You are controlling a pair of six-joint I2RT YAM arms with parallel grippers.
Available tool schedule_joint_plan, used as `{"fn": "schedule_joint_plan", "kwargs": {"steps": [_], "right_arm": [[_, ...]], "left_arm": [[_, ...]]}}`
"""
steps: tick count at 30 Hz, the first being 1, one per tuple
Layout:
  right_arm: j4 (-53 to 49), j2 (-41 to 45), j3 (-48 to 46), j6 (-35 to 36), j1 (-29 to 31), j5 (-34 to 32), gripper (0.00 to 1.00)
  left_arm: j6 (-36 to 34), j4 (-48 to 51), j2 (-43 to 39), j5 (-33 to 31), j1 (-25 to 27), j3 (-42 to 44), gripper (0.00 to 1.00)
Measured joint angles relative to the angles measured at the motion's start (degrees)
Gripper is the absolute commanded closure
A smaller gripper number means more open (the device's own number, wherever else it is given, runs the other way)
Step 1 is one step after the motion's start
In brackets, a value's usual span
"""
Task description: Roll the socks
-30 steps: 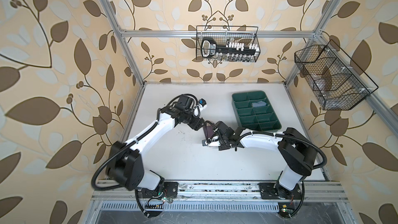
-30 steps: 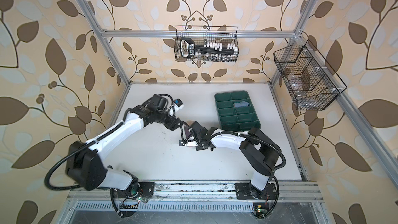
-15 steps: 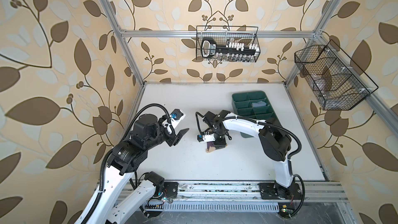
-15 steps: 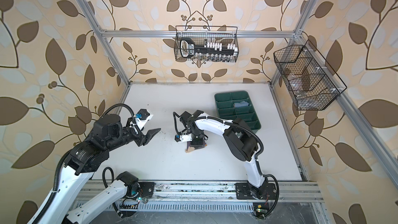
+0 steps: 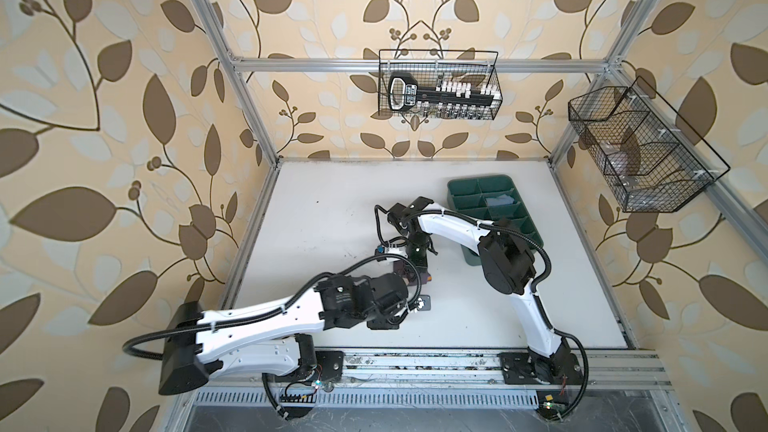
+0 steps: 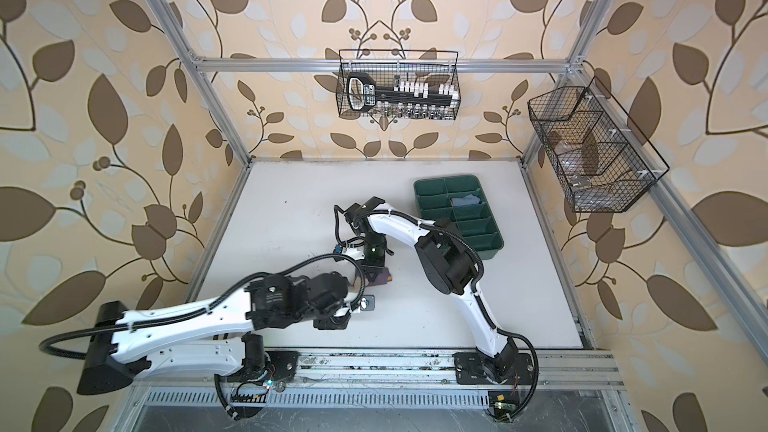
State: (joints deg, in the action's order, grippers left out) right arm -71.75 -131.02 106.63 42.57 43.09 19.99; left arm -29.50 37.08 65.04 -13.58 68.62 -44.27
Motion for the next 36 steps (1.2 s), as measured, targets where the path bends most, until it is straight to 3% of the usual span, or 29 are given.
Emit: {"fn": "schedule_joint_plan", "kwargs": {"steps": [13,18,25,31,36], "right_arm": [[-0.35,-1.01,0.0,1.22,-2.03,5.09,1.0],[0.22,-0.96,-0.98,1.77,-2.4,6.51,1.0],[0.94,-0.94,-1.4,1.84,-2.99,7.23,0.98],[6.54,3.37,-7.21,1.05,-3.58,6.16,0.65],[14.67,12.26,-15.32,-0.37,-4.7,3.39,0.54]], "left_arm": [[-1.81,-29.0,20.15,-15.45,-0.07,6.27,0.33],[-2.71,-34.8,23.39,-17.38,-2.36,7.3,0.52],[-2.99,-34.77,25.73,-15.96,-6.49,5.09,0.88],[-1.44,-27.36,27.1,-10.14,-9.22,-0.28,0.94],[-1.4,-20.79,27.32,-0.61,-12.92,-4.44,0.93]]}}
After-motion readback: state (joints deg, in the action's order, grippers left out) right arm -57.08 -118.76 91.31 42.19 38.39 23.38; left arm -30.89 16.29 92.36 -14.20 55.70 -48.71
